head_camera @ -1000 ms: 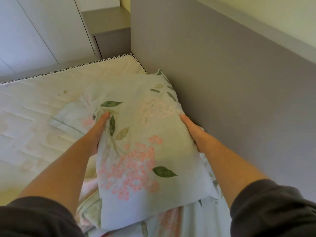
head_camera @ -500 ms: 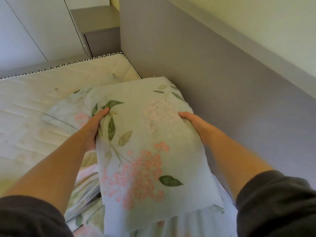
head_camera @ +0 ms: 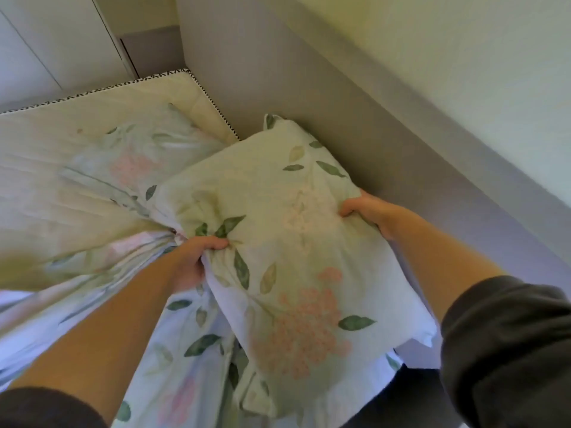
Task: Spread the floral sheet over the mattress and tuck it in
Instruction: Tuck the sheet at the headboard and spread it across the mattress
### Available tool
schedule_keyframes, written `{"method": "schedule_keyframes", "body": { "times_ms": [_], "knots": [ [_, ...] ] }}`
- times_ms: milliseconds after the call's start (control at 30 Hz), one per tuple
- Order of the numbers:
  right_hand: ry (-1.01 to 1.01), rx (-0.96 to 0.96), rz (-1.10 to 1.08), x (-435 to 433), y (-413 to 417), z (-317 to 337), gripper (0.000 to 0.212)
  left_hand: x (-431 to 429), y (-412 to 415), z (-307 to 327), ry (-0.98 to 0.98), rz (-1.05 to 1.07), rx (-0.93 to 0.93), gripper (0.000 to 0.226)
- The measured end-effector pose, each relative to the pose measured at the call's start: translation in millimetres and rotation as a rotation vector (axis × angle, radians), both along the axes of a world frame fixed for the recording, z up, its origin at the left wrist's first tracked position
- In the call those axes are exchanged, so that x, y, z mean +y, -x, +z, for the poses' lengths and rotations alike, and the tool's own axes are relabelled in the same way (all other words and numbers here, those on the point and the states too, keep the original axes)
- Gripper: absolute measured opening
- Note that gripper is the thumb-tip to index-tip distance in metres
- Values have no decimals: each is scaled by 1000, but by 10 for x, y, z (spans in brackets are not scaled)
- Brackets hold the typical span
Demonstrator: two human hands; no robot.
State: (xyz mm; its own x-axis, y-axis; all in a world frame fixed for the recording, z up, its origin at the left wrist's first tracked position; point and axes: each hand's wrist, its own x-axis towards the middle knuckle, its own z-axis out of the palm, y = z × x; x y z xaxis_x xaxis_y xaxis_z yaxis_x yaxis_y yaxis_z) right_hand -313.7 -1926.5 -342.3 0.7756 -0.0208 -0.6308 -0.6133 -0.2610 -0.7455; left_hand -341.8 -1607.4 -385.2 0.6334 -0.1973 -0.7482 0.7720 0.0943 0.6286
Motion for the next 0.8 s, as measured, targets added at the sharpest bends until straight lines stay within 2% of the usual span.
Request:
{"method": "schedule_keyframes", "body": {
  "times_ms": [133,167,267,400,467,533,633,700,733,800],
  "knots": [
    [192,64,56,-233,282,-570,83,-262,526,-542,26,-39,122,31],
    [275,87,62,-257,371,-771,78,-372,675,-732,21,-74,146,29],
    [506,128,42,-269,689,-1299,43,-712,1028,-1237,-47,-212,186,17],
    [683,-39,-68,-236,801,-1831,39,-1073,956,-1769,-195,-254,7,7],
    [757,-101,-121,-195,785,-1925,47,-1152,888,-1917,-262,-284,-58,25],
    [909,-189,-8,-106,865,-2045,59,-1176,945,-2004,-340,-352,-130,51],
    [1127,-317,278,69,1003,-2202,66,-1062,1062,-2026,-318,-446,-126,69],
    [1126,-346,347,148,1000,-2184,67,-903,1065,-1987,-290,-576,-98,65],
    [1118,-351,364,193,990,-2164,66,-792,1051,-1968,-334,-684,-100,60],
    [1106,-378,427,335,980,-2122,66,-455,1022,-2014,-634,-900,-156,52]
  ]
}}
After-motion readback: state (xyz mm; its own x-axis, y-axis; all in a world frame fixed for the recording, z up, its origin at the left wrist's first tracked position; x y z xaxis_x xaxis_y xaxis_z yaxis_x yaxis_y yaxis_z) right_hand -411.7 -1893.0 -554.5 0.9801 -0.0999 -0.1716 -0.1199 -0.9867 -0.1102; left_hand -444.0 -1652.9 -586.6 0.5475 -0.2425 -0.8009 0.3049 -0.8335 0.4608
